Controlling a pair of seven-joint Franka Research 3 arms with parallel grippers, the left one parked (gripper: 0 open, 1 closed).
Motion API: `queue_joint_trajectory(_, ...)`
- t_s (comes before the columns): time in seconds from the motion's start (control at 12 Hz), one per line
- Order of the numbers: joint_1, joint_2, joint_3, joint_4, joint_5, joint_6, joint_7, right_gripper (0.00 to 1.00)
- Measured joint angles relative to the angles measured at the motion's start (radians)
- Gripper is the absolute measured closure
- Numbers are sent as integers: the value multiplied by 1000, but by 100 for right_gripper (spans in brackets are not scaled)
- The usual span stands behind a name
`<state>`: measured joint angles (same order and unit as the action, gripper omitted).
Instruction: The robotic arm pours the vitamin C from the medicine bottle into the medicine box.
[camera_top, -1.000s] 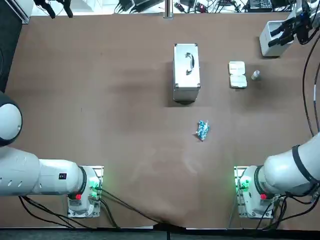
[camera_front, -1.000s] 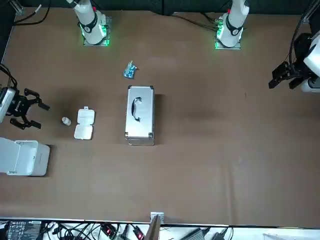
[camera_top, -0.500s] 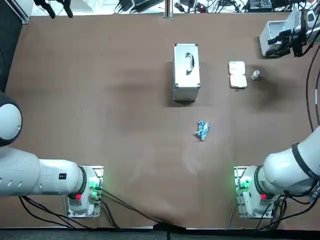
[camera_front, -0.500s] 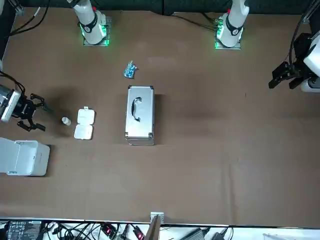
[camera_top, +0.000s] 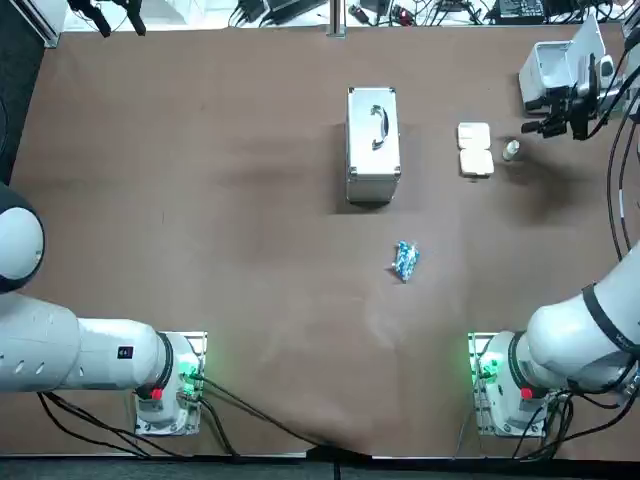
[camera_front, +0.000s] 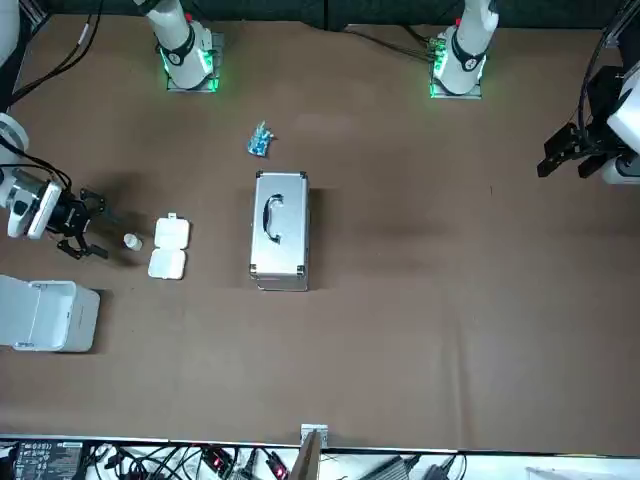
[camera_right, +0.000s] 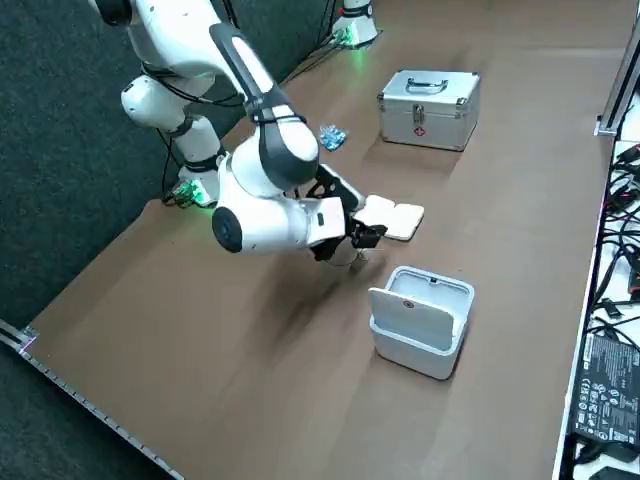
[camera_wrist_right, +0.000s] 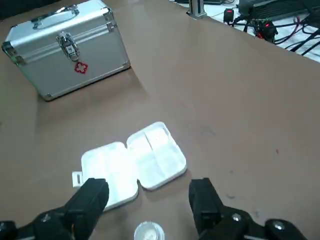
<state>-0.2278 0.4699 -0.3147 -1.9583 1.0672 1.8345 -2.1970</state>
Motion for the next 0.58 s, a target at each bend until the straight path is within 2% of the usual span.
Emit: queue_joint_trajectory(0.58, -46, 69, 0, -30, 116, -38, -173, 0)
